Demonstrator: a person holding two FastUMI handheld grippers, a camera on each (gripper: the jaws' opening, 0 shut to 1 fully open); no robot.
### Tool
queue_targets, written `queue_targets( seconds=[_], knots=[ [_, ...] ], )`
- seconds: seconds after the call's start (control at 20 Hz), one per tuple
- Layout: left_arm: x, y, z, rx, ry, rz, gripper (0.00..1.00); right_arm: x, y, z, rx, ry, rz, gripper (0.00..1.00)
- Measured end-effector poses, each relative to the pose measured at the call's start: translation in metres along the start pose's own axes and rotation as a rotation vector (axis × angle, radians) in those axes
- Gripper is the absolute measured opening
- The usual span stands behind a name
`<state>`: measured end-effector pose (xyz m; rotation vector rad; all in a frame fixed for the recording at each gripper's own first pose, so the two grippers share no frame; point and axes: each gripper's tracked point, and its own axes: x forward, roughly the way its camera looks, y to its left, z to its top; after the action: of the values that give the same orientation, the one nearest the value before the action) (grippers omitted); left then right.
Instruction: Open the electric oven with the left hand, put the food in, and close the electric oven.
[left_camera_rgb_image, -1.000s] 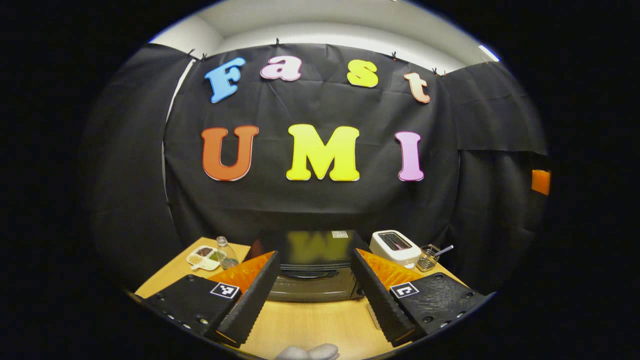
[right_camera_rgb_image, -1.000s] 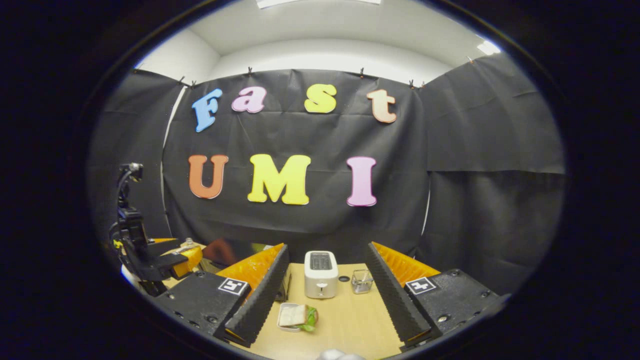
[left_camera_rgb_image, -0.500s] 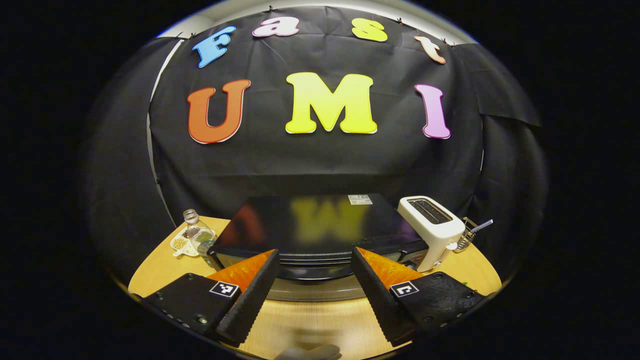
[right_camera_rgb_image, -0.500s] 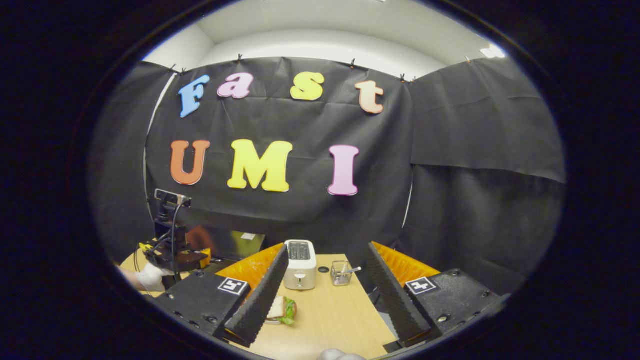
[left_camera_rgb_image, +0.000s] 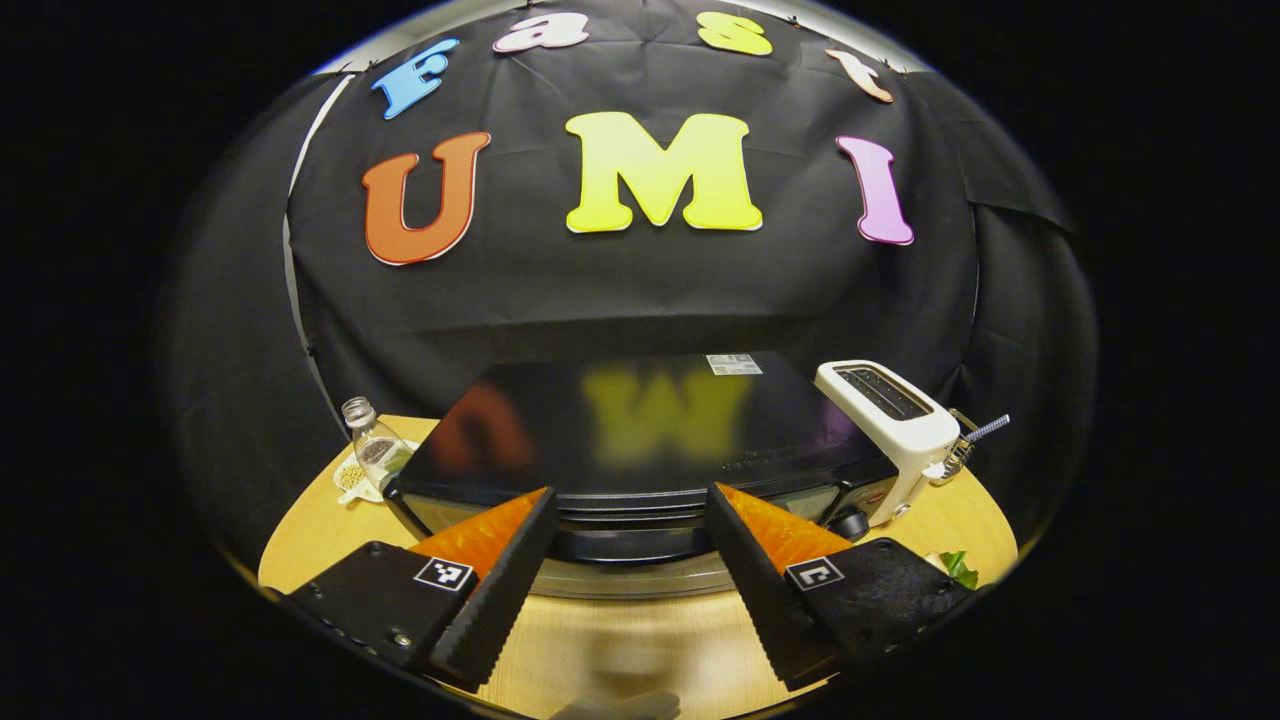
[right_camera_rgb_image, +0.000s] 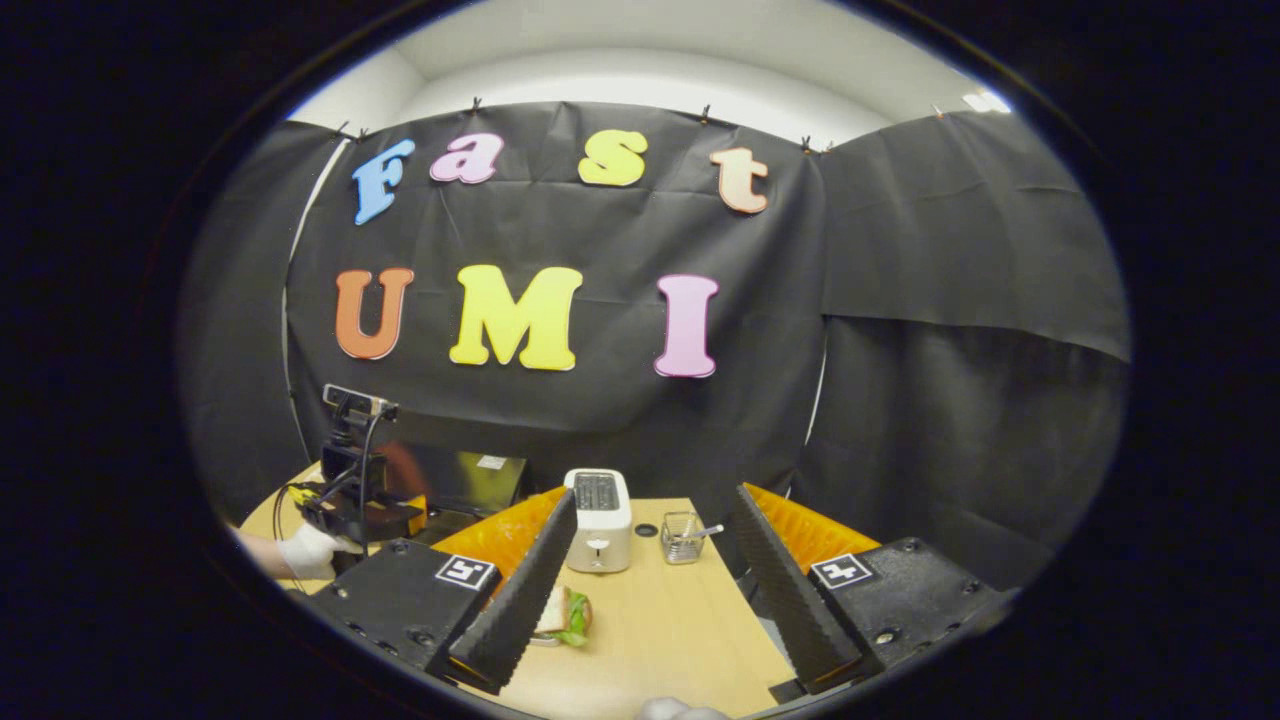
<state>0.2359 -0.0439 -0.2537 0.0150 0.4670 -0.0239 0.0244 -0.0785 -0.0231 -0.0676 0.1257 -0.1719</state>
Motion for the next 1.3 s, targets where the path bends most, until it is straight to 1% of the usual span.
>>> queue_targets(
  seconds=[0.2, 0.4, 0.45, 0.5, 0.65, 0.8, 0.85, 0.95, 1.0, 1.05, 1.1, 1.2, 1.25, 1.3],
  knots=[
    [-0.004, 0.001, -0.003, 0.005, 0.003, 0.003, 0.98, 0.002, 0.002, -0.003, 0.009, 0.005, 0.009, 1.00],
    [-0.018, 0.000, -0.012, 0.008, 0.006, 0.000, 0.98, 0.001, 0.006, -0.012, 0.012, 0.018, 0.022, 1.00],
    [-0.023, 0.000, -0.016, 0.012, 0.007, -0.002, 1.00, 0.000, 0.008, -0.013, 0.015, 0.022, 0.029, 1.00],
    [-0.028, -0.001, -0.021, 0.011, 0.008, -0.004, 0.98, 0.000, 0.009, -0.015, 0.014, 0.023, 0.034, 1.00],
    [-0.046, -0.001, -0.034, 0.017, 0.022, -0.010, 0.98, -0.002, 0.013, -0.021, 0.014, 0.033, 0.053, 1.00],
    [-0.060, -0.002, -0.058, 0.014, 0.055, -0.010, 0.98, -0.005, 0.018, -0.029, 0.024, 0.042, 0.075, 1.00],
    [-0.065, -0.004, -0.066, 0.012, 0.065, -0.010, 0.98, -0.007, 0.019, -0.031, 0.024, 0.048, 0.079, 0.91],
    [-0.075, -0.006, -0.084, 0.009, 0.098, -0.010, 0.98, -0.012, 0.019, -0.036, 0.023, 0.052, 0.086, 0.92],
    [-0.079, -0.006, -0.094, 0.010, 0.116, -0.011, 0.98, -0.014, 0.019, -0.038, 0.022, 0.052, 0.088, 1.00],
    [-0.084, -0.008, -0.104, 0.009, 0.135, -0.012, 0.98, -0.016, 0.017, -0.039, 0.022, 0.056, 0.085, 1.00],
    [-0.087, -0.008, -0.115, 0.009, 0.159, -0.012, 0.98, -0.018, 0.016, -0.042, 0.026, 0.060, 0.087, 0.92],
    [-0.089, -0.009, -0.132, 0.010, 0.195, -0.015, 0.97, -0.022, 0.012, -0.044, 0.030, 0.063, 0.083, 0.92],
    [-0.090, -0.010, -0.139, 0.012, 0.204, -0.015, 0.97, -0.025, 0.011, -0.045, 0.030, 0.065, 0.080, 1.00],
    [-0.091, -0.010, -0.146, 0.016, 0.217, -0.015, 0.97, -0.026, 0.009, -0.047, 0.027, 0.068, 0.077, 1.00]
  ],
)
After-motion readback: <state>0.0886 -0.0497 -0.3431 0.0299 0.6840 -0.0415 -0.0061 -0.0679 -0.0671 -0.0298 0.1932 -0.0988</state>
